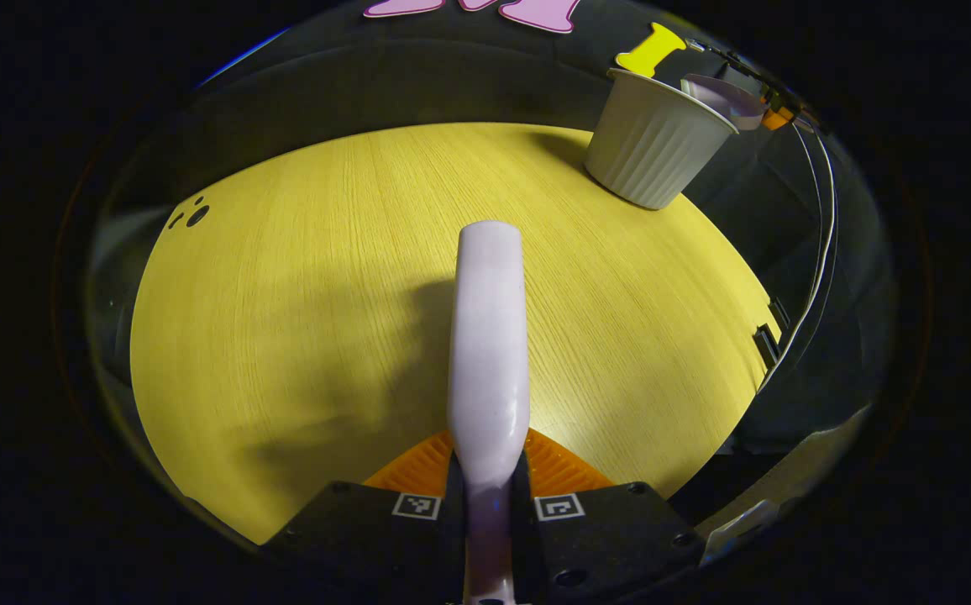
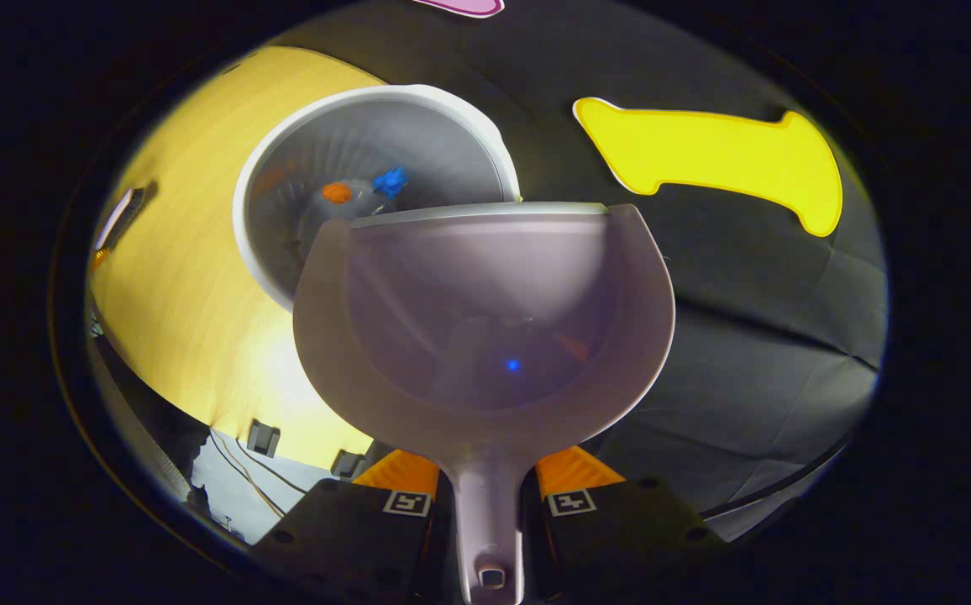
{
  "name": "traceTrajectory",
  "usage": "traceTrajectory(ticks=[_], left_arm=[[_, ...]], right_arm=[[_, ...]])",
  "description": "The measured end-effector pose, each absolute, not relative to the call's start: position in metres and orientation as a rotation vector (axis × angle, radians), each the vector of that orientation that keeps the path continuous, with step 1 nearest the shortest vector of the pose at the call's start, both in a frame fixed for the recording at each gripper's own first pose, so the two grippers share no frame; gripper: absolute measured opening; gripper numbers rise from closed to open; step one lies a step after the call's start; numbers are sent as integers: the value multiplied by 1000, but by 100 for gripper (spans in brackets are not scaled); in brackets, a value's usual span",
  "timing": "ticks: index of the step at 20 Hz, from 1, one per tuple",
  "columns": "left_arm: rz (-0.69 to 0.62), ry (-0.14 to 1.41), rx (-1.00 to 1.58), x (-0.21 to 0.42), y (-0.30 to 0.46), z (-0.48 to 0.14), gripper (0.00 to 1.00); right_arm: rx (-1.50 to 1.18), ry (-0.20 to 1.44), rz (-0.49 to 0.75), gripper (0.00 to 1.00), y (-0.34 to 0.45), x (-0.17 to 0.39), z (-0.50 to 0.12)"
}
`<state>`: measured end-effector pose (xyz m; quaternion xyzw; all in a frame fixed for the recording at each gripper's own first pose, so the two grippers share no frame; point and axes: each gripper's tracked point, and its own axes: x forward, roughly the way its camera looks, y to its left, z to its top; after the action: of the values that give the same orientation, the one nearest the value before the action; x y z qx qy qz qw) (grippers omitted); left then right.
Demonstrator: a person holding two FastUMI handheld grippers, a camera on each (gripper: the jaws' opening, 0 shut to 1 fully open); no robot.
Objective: Pick up the small broom and dustpan from the desktop, sweep the trash into the dustpan with the broom, and then empty the trash into the garbage bin.
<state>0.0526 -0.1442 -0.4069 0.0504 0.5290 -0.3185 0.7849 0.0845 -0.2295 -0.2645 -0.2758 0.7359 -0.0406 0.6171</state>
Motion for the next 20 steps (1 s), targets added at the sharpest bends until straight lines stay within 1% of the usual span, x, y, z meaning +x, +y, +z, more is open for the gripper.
traceTrajectory(ticks=[1, 2, 3, 4, 6, 7, 9, 10, 11, 12, 13, 15, 16, 17, 20], left_arm=[[-684, 1140, 109, 53, -144, -407, 27], [-681, 1139, 108, 54, -145, -407, 27], [-679, 1138, 108, 54, -145, -408, 24], [-677, 1138, 110, 55, -147, -408, 26], [-675, 1134, 116, 57, -147, -408, 24], [-674, 1133, 118, 58, -148, -409, 26], [-672, 1131, 115, 58, -151, -409, 25], [-672, 1130, 117, 59, -153, -409, 27], [-670, 1128, 123, 62, -153, -408, 26], [-667, 1126, 127, 63, -155, -408, 26], [-664, 1124, 126, 64, -156, -406, 26], [-662, 1122, 122, 65, -157, -402, 25], [-663, 1119, 122, 66, -158, -400, 26], [-663, 1116, 125, 66, -159, -399, 28], [-652, 1122, 147, 67, -160, -399, 26]], right_arm=[[-625, 1689, -98, 39, -228, 86, -265], [-615, 1678, -100, 35, -228, 87, -266], [-596, 1668, -105, 39, -227, 87, -267], [-561, 1655, -109, 35, -225, 87, -268], [-448, 1623, -128, 35, -218, 87, -271], [-386, 1604, -141, 35, -213, 86, -272], [-286, 1570, -169, 35, -202, 81, -269], [-248, 1553, -170, 35, -196, 79, -266], [-216, 1529, -164, 38, -191, 77, -265], [-181, 1504, -160, 35, -186, 75, -262], [-145, 1478, -159, 35, -179, 71, -260], [-67, 1418, -148, 35, -160, 62, -255], [-25, 1390, -141, 38, -149, 59, -253], [14, 1366, -126, 35, -133, 53, -249], [88, 1318, -65, 35, -90, 40, -252]])
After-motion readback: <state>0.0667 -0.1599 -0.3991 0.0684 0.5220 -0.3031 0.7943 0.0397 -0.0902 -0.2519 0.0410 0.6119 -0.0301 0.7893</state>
